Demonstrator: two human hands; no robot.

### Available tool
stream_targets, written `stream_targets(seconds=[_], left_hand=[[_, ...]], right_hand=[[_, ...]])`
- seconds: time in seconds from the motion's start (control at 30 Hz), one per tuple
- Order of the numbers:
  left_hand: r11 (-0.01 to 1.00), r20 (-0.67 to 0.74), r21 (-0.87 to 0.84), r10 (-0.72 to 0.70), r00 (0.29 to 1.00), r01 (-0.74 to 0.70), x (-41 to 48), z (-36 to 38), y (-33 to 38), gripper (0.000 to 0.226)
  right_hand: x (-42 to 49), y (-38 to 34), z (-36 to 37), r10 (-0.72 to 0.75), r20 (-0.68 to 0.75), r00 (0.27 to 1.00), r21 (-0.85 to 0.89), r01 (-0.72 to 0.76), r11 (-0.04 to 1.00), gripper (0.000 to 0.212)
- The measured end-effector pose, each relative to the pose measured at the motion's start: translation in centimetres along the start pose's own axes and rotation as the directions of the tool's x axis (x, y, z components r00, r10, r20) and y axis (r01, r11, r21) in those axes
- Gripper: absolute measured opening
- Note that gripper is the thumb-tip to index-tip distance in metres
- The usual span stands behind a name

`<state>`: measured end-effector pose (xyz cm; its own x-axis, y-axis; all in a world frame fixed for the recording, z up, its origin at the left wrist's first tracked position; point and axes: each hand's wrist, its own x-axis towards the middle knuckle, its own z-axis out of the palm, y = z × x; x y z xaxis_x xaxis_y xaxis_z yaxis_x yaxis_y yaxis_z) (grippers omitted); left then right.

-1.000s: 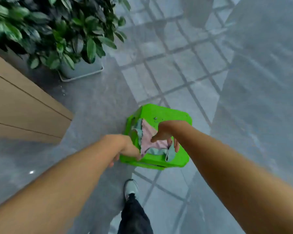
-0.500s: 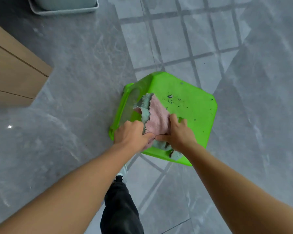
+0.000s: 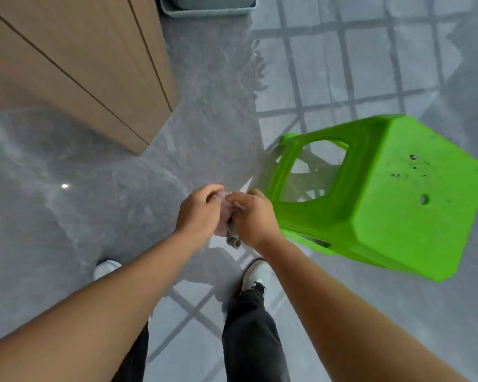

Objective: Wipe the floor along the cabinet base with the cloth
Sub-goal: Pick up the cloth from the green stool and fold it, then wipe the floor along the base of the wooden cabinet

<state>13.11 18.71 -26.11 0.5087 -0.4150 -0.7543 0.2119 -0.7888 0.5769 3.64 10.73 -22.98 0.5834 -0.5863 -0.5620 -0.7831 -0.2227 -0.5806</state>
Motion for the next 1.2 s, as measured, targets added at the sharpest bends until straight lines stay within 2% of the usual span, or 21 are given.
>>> stream_targets(seconds=[0.07, 0.1, 0.17, 0.23, 0.3, 0.33, 0.4, 0.47, 0.53, 0.63, 0.7, 0.77, 0.83, 0.87, 0.93, 1.0, 1.03, 1.07, 1.1, 1.13, 1.2], left_hand=[[0.986, 0.002, -0.156, -0.061, 0.998, 0.060, 2.3, -2.2, -3.3, 0.042], [0.967, 0.004, -0.237, -0.090, 0.996, 0.089, 3.6, -2.7, -4.9, 0.041], [0.915, 0.031, -0.371, -0.162, 0.986, 0.162, 6.1, -2.8, -9.0, 0.034], [0.824, 0.176, -0.484, -0.237, 0.955, 0.294, 7.9, -2.0, -12.0, 0.038], [0.714, 0.322, -0.591, -0.217, 0.922, 0.374, 11.0, -0.5, -15.2, 0.046], [0.663, 0.339, -0.644, -0.199, 0.920, 0.381, 12.7, 0.3, -16.5, 0.046], [0.641, 0.232, -0.704, -0.200, 0.952, 0.306, 16.3, 1.8, -18.8, 0.039], [0.725, 0.006, -0.671, -0.209, 0.978, 0.159, 20.4, 2.7, -21.0, 0.027], [0.812, -0.201, -0.583, -0.121, 0.972, -0.019, 24.9, 2.9, -22.7, 0.028], [0.881, -0.408, -0.403, 0.071, 0.910, -0.249, 32.0, 1.7, -23.1, 0.040], [0.876, -0.502, -0.338, 0.141, 0.853, -0.344, 36.0, 0.6, -22.2, 0.042], [0.860, -0.605, -0.314, 0.145, 0.783, -0.402, 38.5, -0.2, -20.9, 0.041], [0.874, -0.667, -0.309, 0.081, 0.741, -0.374, 39.3, -0.3, -20.3, 0.050], [0.887, -0.671, -0.322, 0.033, 0.741, -0.332, 39.1, -0.2, -20.2, 0.063], [0.850, -0.597, -0.451, -0.061, 0.800, -0.272, 38.1, -0.2, -20.0, 0.087], [0.778, -0.523, -0.577, -0.118, 0.844, -0.249, 36.1, -1.0, -20.8, 0.093], [0.811, -0.541, -0.543, -0.140, 0.829, -0.217, 35.0, -1.7, -21.9, 0.096], [0.897, -0.596, -0.413, -0.133, 0.792, -0.160, 34.2, -2.5, -23.3, 0.099], [0.976, -0.661, -0.207, -0.087, 0.745, -0.070, 33.6, -3.2, -25.1, 0.105], [0.999, -0.696, 0.008, -0.027, 0.718, 0.045, 33.1, -3.7, -27.0, 0.113], [0.941, -0.652, 0.241, -0.024, 0.758, 0.237, 32.5, -4.4, -29.8, 0.133]], right_hand=[[1.6, -1.3, 4.5, 0.125, -0.027, 0.992, 0.291, -0.112, 0.950, 0.032], [2.5, -1.6, 6.7, 0.206, 0.003, 0.979, 0.488, -0.181, 0.854, 0.031], [4.5, -0.8, 11.1, 0.338, 0.138, 0.931, 0.755, -0.320, 0.572, 0.032], [6.3, 1.1, 13.7, 0.339, 0.257, 0.905, 0.844, -0.381, 0.377, 0.029], [9.0, 3.9, 16.3, 0.296, 0.315, 0.902, 0.862, -0.402, 0.308, 0.031], [10.6, 5.4, 17.4, 0.299, 0.324, 0.897, 0.856, -0.413, 0.312, 0.032], [14.0, 8.2, 19.1, 0.316, 0.315, 0.895, 0.820, -0.424, 0.384, 0.033], [17.9, 10.4, 20.4, 0.265, 0.300, 0.916, 0.742, -0.399, 0.539, 0.035], [21.7, 11.8, 21.3, 0.171, 0.269, 0.948, 0.647, -0.309, 0.697, 0.036], [27.3, 12.6, 22.7, 0.025, 0.203, 0.979, 0.583, -0.141, 0.800, 0.034], [30.4, 12.3, 24.0, -0.053, 0.149, 0.987, 0.605, -0.049, 0.795, 0.029], [33.2, 11.2, 24.7, -0.096, 0.103, 0.990, 0.628, 0.011, 0.778, 0.026], [35.1, 9.9, 25.0, -0.154, 0.051, 0.987, 0.566, 0.099, 0.818, 0.028], [35.8, 9.2, 25.0, -0.203, 0.023, 0.979, 0.462, 0.170, 0.871, 0.030], [36.6, 8.1, 24.8, -0.343, -0.051, 0.938, 0.163, 0.346, 0.924, 0.039], [36.1, 7.1, 25.0, -0.542, -0.030, 0.840, -0.058, 0.540, 0.840, 0.049], [35.5, 6.9, 25.6, -0.617, 0.028, 0.786, -0.155, 0.613, 0.775, 0.054], [35.0, 7.0, 26.7, -0.659, 0.097, 0.745, -0.244, 0.660, 0.710, 0.059], [34.6, 7.4, 28.1, -0.677, 0.156, 0.719, -0.312, 0.687, 0.657, 0.063], [34.4, 7.9, 29.5, -0.672, 0.191, 0.715, -0.360, 0.688, 0.630, 0.066], [34.7, 8.7, 32.2, -0.607, 0.210, 0.767, -0.448, 0.627, 0.637, 0.075]])
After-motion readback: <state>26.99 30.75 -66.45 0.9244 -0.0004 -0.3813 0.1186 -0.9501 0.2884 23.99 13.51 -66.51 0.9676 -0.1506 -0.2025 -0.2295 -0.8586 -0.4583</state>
